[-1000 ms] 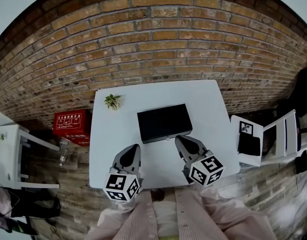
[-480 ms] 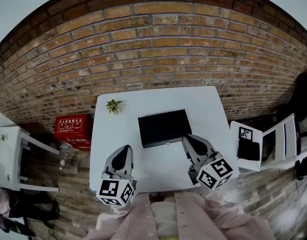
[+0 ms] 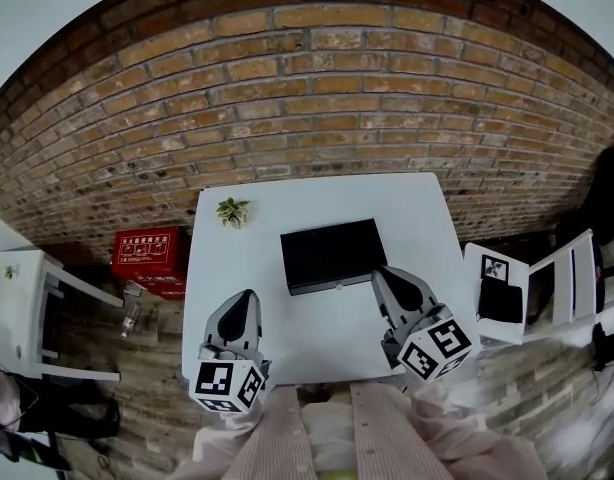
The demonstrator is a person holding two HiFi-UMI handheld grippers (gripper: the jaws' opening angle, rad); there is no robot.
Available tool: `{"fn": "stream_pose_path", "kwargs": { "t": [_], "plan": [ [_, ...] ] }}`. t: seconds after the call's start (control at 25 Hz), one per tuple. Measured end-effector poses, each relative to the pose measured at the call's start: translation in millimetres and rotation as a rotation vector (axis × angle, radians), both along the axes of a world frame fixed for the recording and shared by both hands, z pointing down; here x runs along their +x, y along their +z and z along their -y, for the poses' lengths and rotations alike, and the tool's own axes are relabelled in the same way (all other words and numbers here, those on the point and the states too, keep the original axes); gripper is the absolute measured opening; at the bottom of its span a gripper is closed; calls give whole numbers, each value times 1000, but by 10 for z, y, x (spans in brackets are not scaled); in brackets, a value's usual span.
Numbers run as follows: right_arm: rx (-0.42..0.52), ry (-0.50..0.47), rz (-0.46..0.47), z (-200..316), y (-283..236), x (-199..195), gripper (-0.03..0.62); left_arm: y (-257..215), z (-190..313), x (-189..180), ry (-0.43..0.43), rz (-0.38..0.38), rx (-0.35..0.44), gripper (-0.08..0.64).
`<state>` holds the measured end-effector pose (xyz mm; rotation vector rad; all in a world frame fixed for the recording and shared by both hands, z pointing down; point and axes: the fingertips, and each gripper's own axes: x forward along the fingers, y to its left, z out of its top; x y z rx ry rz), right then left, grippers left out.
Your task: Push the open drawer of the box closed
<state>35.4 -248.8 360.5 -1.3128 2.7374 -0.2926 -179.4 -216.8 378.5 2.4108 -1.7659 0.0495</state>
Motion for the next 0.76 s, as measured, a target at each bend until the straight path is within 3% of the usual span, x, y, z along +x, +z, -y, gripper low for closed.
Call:
{"fn": "stream_pose_path", "kwargs": {
  "t": [0.32,0.76],
  "plan": [
    [-4,74,-6,51,49,145,3,3,11,-2,-12,14,1,-5],
    [-13,93,-15,79,101,230,2,37,25,-8,-24,16,-9,-5]
  ]
}}
